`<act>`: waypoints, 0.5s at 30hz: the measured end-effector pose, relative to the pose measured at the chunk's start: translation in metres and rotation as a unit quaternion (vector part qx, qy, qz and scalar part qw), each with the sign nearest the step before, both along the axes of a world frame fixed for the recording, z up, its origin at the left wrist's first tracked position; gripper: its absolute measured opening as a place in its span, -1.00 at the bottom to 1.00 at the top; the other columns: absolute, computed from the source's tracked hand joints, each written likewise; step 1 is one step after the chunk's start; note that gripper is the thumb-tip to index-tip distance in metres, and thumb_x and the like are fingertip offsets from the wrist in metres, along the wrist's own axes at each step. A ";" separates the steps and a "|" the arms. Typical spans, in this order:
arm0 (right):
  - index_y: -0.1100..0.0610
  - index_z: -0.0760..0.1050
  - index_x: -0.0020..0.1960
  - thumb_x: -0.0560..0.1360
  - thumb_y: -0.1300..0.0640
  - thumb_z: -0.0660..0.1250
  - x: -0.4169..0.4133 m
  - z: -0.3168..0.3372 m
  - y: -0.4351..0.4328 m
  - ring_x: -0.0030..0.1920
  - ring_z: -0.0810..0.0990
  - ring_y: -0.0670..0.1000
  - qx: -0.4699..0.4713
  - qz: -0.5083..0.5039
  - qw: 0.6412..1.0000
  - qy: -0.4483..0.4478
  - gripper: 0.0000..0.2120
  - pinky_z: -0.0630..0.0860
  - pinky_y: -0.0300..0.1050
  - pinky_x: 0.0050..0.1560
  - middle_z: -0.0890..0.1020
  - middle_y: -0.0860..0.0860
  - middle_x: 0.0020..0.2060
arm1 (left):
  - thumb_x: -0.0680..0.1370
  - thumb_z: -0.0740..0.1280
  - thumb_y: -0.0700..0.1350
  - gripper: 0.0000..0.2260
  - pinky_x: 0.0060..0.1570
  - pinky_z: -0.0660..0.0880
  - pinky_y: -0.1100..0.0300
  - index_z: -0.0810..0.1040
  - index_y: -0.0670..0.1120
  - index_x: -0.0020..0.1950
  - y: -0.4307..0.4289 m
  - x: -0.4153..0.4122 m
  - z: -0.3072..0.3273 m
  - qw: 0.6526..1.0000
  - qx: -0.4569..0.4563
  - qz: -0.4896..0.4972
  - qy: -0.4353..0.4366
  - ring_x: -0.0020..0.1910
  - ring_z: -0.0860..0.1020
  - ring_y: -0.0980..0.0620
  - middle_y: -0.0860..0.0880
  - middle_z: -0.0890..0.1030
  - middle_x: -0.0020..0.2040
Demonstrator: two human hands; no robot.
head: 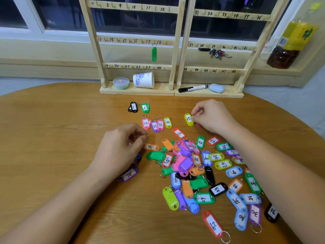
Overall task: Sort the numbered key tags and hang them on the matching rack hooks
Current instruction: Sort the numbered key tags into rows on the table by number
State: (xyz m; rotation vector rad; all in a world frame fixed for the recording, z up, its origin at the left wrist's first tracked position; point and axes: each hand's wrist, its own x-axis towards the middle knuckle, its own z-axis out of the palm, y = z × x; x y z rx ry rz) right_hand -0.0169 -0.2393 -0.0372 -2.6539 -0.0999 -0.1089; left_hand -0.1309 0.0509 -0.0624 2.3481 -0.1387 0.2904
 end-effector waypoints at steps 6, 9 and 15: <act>-0.01 0.68 -0.16 0.48 0.09 0.59 0.006 0.002 0.015 -0.08 0.69 -0.03 -0.031 -0.002 0.999 0.024 -0.90 0.59 -0.12 -0.08 0.70 -0.08 -0.22 | 0.59 0.48 -0.02 -0.95 -0.18 0.46 0.41 0.71 0.14 0.00 0.001 0.000 0.001 1.000 -0.002 0.001 -0.004 -0.14 0.64 0.22 0.20 0.68 -0.15; -0.02 0.67 -0.17 0.48 0.06 0.59 0.007 0.000 0.024 -0.06 0.66 -0.04 -0.033 -0.004 0.999 0.027 -0.88 0.46 -0.17 -0.19 0.70 -0.08 -0.18 | 0.59 0.48 -0.04 -0.95 -0.19 0.42 0.45 0.71 0.13 0.00 0.001 0.000 0.001 1.000 -0.001 0.001 -0.007 -0.14 0.63 0.22 0.19 0.68 -0.16; 0.01 0.71 -0.14 0.50 0.04 0.57 0.004 -0.005 0.036 -0.09 0.66 -0.09 -0.012 0.006 1.000 0.023 -0.92 0.43 -0.21 -0.25 0.72 -0.08 -0.20 | 0.59 0.48 -0.03 -0.95 -0.17 0.42 0.45 0.70 0.13 0.00 0.001 -0.001 0.001 1.000 0.005 0.004 -0.007 -0.13 0.62 0.24 0.20 0.67 -0.14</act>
